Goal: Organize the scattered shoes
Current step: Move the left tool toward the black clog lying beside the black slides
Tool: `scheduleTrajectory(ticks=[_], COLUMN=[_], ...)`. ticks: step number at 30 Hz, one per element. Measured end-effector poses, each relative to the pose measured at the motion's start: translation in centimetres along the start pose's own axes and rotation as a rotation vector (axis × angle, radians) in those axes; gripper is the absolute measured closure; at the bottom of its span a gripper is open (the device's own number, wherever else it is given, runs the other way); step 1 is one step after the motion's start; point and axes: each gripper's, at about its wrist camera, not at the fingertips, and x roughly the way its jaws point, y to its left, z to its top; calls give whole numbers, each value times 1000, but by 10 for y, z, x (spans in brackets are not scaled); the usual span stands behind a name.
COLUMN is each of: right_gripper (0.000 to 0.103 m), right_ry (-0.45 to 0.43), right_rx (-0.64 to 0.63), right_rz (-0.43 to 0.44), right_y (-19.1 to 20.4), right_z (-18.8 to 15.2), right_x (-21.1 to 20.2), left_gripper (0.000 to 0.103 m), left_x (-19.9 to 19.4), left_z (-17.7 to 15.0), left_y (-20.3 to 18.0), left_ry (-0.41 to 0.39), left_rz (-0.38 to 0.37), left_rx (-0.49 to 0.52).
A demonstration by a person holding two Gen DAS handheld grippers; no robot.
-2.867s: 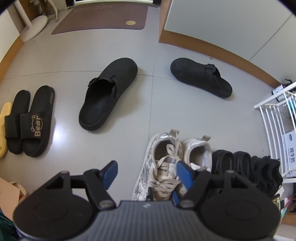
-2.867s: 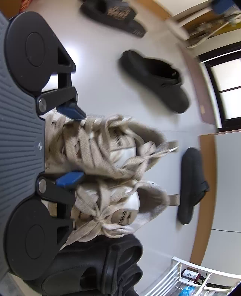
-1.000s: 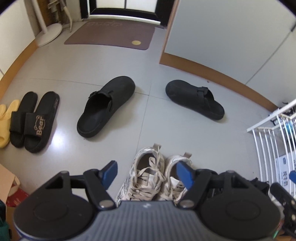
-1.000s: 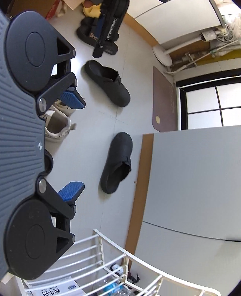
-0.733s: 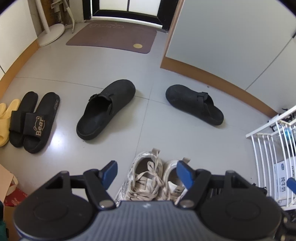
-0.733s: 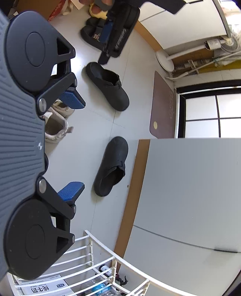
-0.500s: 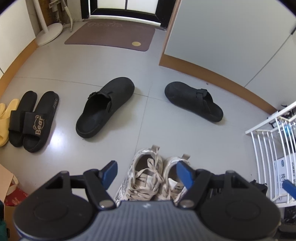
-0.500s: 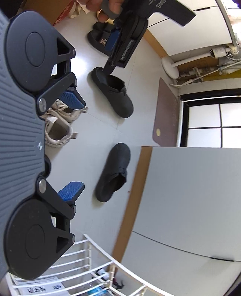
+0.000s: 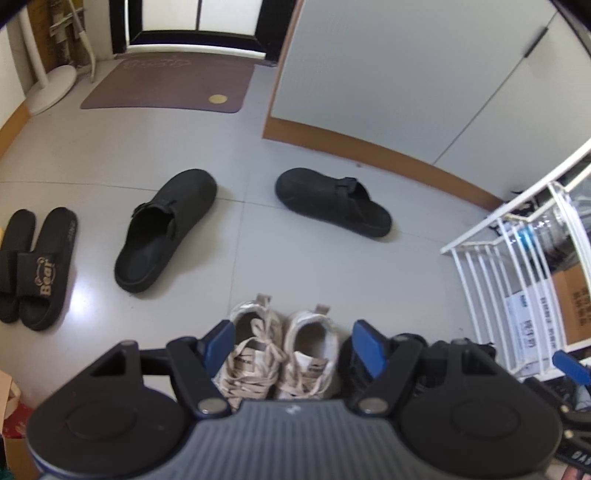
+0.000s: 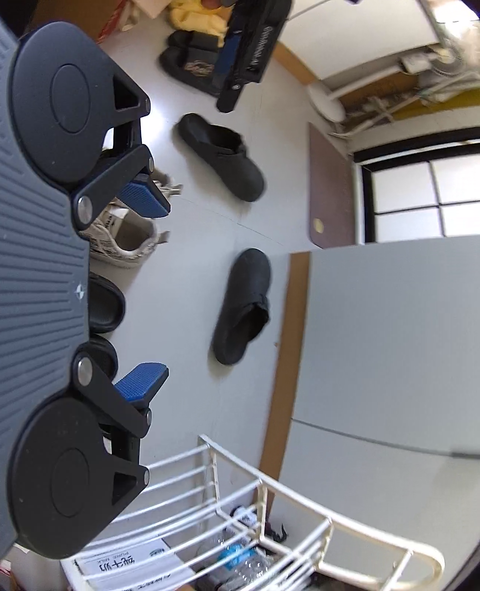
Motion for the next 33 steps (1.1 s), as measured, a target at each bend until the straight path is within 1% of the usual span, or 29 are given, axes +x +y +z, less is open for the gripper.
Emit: scheduleTrajectory(ticks=[4,7,9,11,15,21,23,25,27,29,30,31,33], right_gripper=[14,14,14,14,14,14,14,14,15,15,15,15,15], right_ry=[-37,-42,-44,-50,-57,-79,-85,-89,-65,-37,-41,-32,-13], right_rx=[66,130,185,216,223,288,297,308,313,317,327,330,294], right_rz=[4,-26,-63,-72,-108,-124,-116,-100,-89,-78,-72,-62,-45], right_y=[-13,-23,-29,-30,-26,-25,-24,-23,-22,-21,-19,-17,-12], right_z=[-3,-6,-6,-2,5,-5,-8,-11,-5,1,6,8,9], right_x=[-24,-41,-55,-63,-69,-59,-50,-38,-27,-17,-14,-12,-8], left_gripper=[30,30,30,29,29,29,29,30,30,30,30,30,30], left_x=[-10,-17,-25,-31,-36,-28,-22,-18,-20,-23,-25,-28,-32], left_z=[4,7,8,9,11,13,9,9,10,12,13,15,17], left_y=[-4,-4,-4,-6,-9,-10,-7,-1,2,3,4,6,11], left_ry=[-23,-26,-39,-50,-61,-66,-57,-49,-77,-93,-99,-106,-119], left_rz=[-14,-66,-81,-95,-118,-93,-88,-105,-97,-71,-70,-83,-100], left_rx=[24,9,14,16,17,-8,-55,-117,-144,-145,-150,-163,-187])
